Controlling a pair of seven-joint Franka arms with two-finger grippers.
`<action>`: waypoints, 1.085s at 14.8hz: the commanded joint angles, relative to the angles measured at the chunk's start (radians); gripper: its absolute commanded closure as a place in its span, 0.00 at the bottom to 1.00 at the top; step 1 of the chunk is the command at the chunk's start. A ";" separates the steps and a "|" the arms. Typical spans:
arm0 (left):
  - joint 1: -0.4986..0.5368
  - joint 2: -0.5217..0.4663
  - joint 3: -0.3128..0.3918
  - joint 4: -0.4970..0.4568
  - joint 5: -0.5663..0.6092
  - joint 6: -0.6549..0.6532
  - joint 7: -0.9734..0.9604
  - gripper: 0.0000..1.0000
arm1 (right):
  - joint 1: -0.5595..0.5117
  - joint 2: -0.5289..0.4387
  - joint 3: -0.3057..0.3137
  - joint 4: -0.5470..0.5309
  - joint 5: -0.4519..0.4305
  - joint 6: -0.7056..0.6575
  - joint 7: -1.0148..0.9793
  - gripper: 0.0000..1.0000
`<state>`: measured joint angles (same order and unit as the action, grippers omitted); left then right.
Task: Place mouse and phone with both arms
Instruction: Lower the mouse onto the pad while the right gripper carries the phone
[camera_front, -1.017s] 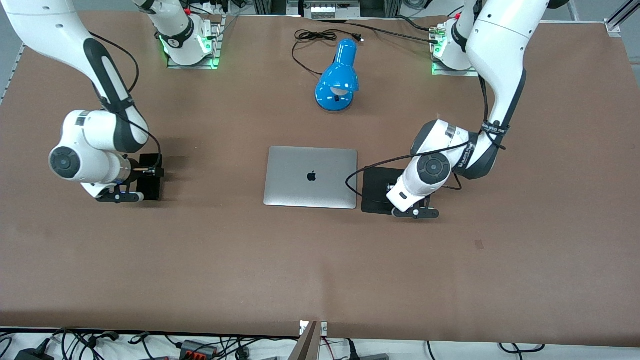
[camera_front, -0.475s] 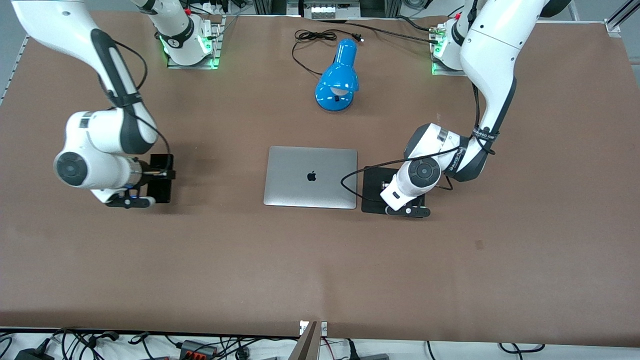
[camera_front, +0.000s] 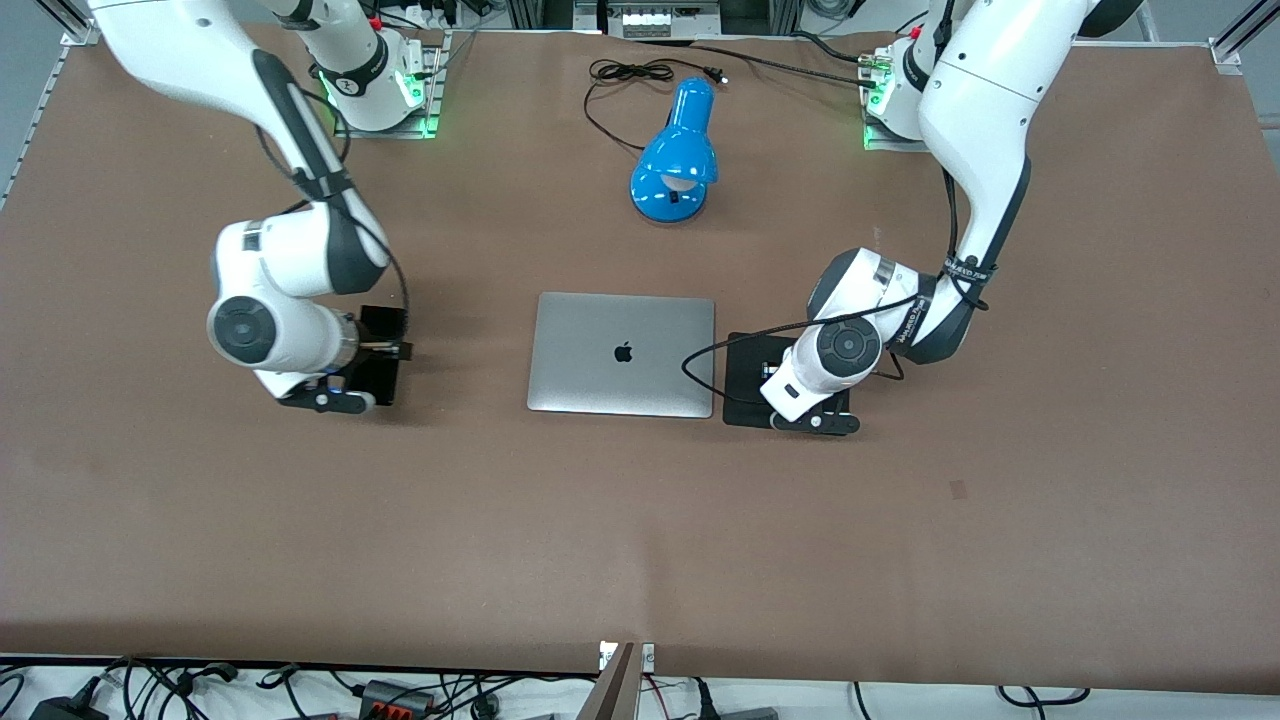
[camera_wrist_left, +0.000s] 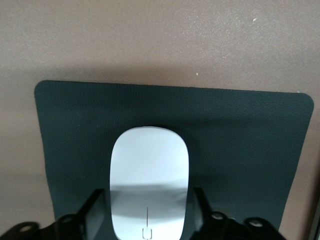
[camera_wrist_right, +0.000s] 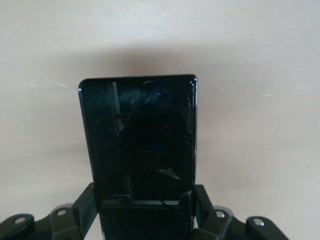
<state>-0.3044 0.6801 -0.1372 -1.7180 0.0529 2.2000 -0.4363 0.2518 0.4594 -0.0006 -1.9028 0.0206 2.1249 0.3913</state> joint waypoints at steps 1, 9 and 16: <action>-0.004 0.001 -0.005 0.044 -0.024 -0.037 -0.004 0.00 | 0.121 0.025 -0.009 0.010 0.013 0.065 0.171 0.71; 0.160 -0.054 -0.015 0.333 -0.018 -0.522 0.033 0.00 | 0.230 0.119 -0.009 -0.002 0.012 0.193 0.282 0.71; 0.396 -0.273 -0.015 0.333 -0.019 -0.647 0.214 0.00 | 0.231 0.114 -0.007 -0.041 0.013 0.199 0.284 0.71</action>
<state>0.0537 0.4936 -0.1423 -1.3667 0.0428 1.5936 -0.2460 0.4765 0.5904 -0.0030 -1.9094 0.0223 2.3105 0.6639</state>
